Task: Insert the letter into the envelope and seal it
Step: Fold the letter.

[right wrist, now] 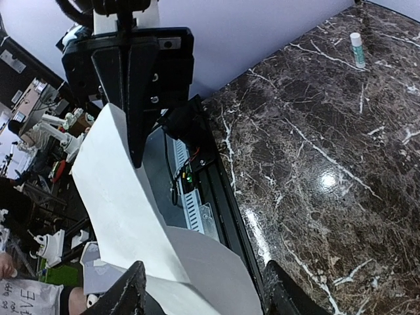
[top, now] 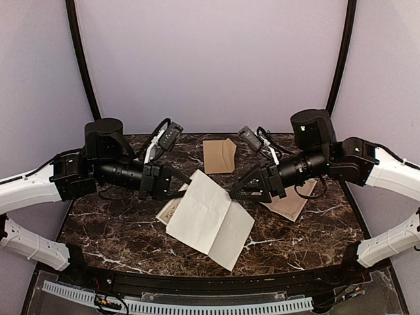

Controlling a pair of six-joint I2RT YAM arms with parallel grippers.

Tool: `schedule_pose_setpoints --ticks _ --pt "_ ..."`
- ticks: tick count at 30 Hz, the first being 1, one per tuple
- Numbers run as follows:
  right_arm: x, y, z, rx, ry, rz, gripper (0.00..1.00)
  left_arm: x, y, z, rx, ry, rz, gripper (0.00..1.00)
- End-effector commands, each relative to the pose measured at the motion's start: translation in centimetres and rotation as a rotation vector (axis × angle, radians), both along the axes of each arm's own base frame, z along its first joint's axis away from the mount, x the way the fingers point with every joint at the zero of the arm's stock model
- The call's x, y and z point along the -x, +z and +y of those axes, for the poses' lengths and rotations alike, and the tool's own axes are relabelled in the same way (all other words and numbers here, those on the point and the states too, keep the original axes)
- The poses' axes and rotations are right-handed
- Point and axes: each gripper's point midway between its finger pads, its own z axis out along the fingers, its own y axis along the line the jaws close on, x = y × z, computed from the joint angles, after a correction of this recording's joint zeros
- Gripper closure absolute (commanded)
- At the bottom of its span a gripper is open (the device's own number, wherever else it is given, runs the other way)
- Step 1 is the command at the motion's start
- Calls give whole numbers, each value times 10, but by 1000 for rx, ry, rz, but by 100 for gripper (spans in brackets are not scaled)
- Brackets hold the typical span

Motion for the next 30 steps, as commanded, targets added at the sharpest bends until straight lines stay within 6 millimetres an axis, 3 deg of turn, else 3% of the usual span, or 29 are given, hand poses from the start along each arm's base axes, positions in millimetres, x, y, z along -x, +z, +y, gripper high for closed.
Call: schedule_pose_setpoints --ticks 1,3,12,30 --pt "18 29 15 -105 123 -42 48 19 19 -1 49 -118 -14 100" --pt "25 32 17 -120 162 -32 54 20 21 -1 55 -126 -17 100" --pt "46 41 14 -167 256 7 62 25 27 0 73 -152 -24 100" --pt "61 22 19 -129 309 59 71 29 37 0 104 -179 -38 100"
